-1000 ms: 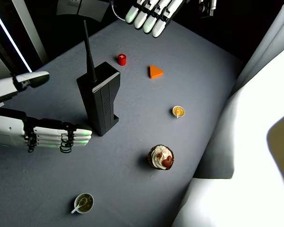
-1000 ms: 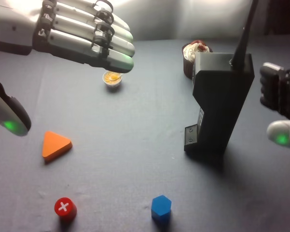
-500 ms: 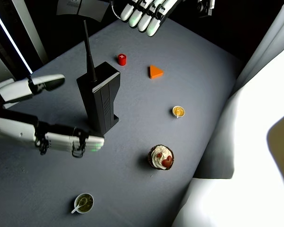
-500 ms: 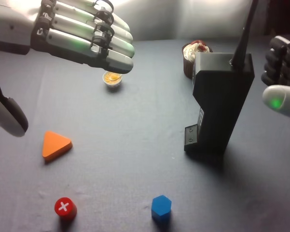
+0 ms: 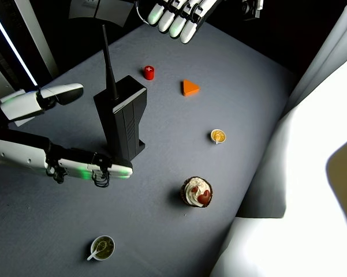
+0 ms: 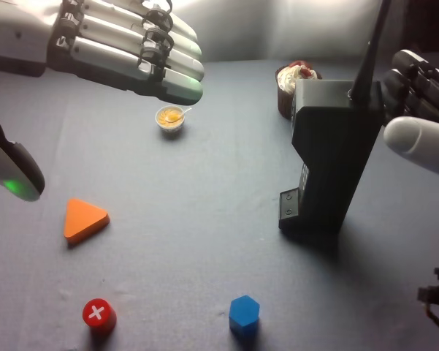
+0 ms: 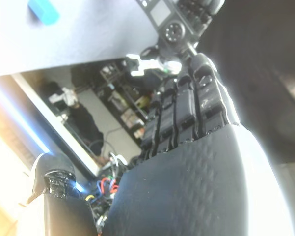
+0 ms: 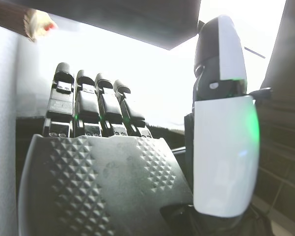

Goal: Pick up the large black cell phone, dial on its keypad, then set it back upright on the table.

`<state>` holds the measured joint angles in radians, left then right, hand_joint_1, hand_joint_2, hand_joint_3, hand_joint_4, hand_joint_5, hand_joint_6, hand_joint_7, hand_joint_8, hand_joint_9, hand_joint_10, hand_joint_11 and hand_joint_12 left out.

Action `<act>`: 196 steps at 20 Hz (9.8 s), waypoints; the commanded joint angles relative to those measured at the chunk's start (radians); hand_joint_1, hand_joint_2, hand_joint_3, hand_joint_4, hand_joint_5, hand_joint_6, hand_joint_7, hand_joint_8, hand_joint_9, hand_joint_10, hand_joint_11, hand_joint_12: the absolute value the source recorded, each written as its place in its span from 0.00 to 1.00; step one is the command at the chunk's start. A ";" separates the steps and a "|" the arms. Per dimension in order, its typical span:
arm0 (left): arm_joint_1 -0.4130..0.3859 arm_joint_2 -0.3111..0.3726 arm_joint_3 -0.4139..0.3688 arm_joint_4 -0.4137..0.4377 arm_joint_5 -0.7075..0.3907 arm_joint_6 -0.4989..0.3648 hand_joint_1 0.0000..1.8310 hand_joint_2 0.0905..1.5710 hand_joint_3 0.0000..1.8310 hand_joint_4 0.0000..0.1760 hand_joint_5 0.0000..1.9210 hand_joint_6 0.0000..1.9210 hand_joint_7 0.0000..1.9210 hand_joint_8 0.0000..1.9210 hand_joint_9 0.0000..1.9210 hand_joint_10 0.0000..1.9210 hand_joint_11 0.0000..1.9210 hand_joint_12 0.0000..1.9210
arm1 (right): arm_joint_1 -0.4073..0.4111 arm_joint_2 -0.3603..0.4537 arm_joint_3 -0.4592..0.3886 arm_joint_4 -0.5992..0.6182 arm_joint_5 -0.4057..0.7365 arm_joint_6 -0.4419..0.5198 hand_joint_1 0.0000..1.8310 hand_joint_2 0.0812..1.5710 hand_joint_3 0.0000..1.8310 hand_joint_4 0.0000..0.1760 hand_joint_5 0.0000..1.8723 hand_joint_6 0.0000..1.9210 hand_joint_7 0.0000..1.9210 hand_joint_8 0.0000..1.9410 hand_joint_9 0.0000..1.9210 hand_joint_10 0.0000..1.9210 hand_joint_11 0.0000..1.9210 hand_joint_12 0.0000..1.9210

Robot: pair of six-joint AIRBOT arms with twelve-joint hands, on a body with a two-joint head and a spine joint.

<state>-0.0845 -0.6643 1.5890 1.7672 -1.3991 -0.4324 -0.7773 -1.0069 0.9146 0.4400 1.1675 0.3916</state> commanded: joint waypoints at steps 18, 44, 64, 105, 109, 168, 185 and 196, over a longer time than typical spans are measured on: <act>-0.046 -0.001 0.010 -0.111 -0.007 -0.025 0.12 0.62 0.00 0.00 0.03 0.00 0.03 0.00 0.03 0.00 0.00 0.11 | 0.055 -0.082 0.096 -0.156 0.074 0.015 0.61 0.60 0.00 0.00 0.00 0.00 0.00 0.00 0.00 0.00 0.01 0.02; -0.136 -0.033 0.104 -0.028 0.057 -0.108 0.14 0.63 0.00 0.00 0.06 0.00 0.07 0.00 0.06 0.00 0.00 0.21 | 0.181 -0.065 0.190 -0.283 0.011 0.043 0.75 0.71 0.00 0.00 0.49 0.48 0.47 0.59 0.47 0.67 0.45 0.64; -0.088 -0.075 0.074 0.086 0.247 0.020 0.73 0.65 0.25 1.00 0.04 0.00 0.35 0.86 0.48 1.00 0.49 1.00 | 0.404 -0.008 0.271 -0.450 -0.145 0.098 0.75 0.72 0.00 0.00 0.49 0.47 0.45 0.64 0.45 0.70 0.41 0.69; 0.111 -0.154 -0.063 -0.191 0.481 0.133 0.73 0.56 0.41 0.87 0.00 0.00 0.37 0.89 0.52 1.00 0.56 1.00 | 0.533 -0.039 0.324 -0.445 -0.169 0.054 0.75 0.71 0.00 0.00 0.49 0.47 0.47 0.58 0.47 0.68 0.44 0.67; 0.128 -0.139 -0.010 -0.200 0.456 0.147 0.73 0.55 0.42 0.78 0.00 0.00 0.37 0.89 0.53 1.00 0.57 1.00 | 0.539 -0.039 0.335 -0.444 -0.169 0.054 0.75 0.71 0.00 0.00 0.49 0.48 0.46 0.59 0.47 0.68 0.44 0.67; 0.018 -0.040 0.008 -0.270 0.347 -0.371 0.00 0.69 0.00 0.03 0.08 0.00 0.09 0.00 0.08 0.00 0.00 0.24 | 0.277 -0.059 0.419 -0.205 0.054 0.047 0.81 0.70 0.00 0.00 0.53 0.42 0.44 0.58 0.47 0.60 0.39 0.84; 0.030 -0.025 -0.015 -0.084 0.566 -1.054 0.00 0.68 0.00 0.06 0.06 0.00 0.08 0.00 0.07 0.00 0.00 0.17 | 0.164 -0.141 0.509 -0.155 0.135 0.047 0.75 0.71 0.00 0.00 0.51 0.47 0.45 0.58 0.46 0.68 0.44 0.62; 0.030 -0.024 -0.023 0.042 0.557 -1.187 0.00 0.69 0.00 0.02 0.06 0.00 0.06 0.00 0.05 0.00 0.00 0.09 | 0.113 -0.192 0.536 -0.179 0.175 0.059 0.75 0.71 0.00 0.00 0.49 0.46 0.46 0.61 0.49 0.66 0.48 0.60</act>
<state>-0.0311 -0.6998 1.5692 1.8961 -0.8494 -1.6070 -0.6716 -1.2118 1.4456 0.2432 1.1790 0.4252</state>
